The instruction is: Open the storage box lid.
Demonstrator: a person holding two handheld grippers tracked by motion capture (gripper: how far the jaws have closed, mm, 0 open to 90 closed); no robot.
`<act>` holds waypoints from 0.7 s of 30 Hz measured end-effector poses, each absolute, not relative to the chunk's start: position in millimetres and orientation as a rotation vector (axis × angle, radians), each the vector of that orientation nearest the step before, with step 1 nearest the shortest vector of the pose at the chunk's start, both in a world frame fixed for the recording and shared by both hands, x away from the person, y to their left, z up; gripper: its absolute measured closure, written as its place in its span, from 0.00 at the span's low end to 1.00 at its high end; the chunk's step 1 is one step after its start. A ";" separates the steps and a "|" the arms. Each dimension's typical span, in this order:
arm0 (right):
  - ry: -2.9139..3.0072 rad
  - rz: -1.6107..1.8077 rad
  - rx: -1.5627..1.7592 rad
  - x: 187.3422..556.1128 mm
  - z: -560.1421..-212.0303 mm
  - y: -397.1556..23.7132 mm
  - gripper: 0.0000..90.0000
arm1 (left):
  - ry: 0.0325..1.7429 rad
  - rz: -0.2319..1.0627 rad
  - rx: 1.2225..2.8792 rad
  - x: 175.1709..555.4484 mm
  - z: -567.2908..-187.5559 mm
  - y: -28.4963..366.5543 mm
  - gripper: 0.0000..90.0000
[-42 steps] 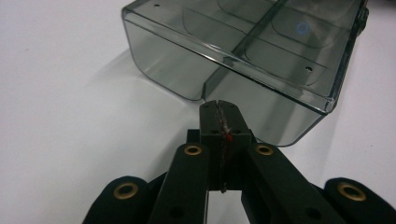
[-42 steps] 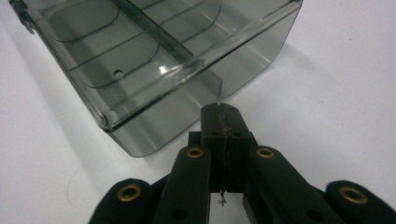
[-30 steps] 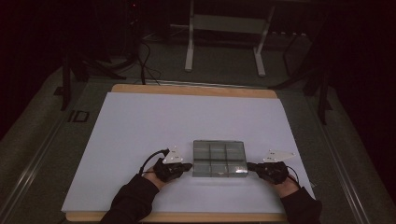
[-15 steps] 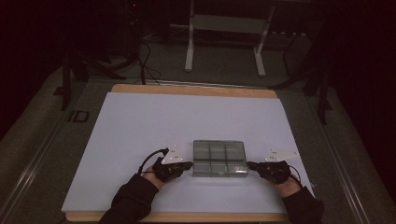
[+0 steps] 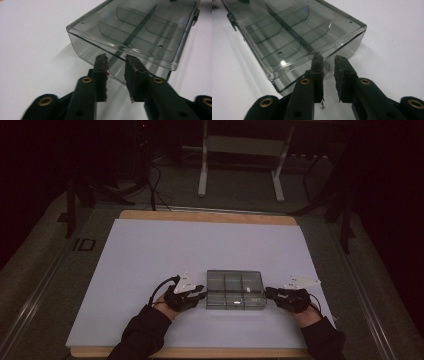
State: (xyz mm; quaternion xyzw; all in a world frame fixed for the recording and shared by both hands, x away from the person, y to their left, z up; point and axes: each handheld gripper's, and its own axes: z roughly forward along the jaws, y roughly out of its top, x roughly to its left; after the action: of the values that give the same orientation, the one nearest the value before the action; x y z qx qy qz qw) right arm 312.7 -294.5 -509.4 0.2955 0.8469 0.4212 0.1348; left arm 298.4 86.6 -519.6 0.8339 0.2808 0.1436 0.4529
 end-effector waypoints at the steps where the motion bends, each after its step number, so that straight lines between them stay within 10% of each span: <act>1: 2.454 1.228 0.855 313.5 -508.6 -294.4 0.85 | 0.695 0.349 2.056 299.6 -519.2 86.9 0.73; 21: 2.388 1.214 0.805 333.8 -494.9 -284.3 0.71 | 0.659 0.421 1.998 319.5 -507.3 84.2 0.70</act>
State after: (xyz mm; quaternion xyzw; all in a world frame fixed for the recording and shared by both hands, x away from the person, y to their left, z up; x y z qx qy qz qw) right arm 333.8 -284.3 -494.9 0.2836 0.8411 0.4276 0.1710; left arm 319.5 84.2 -507.3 0.8181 0.2698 0.1725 0.4777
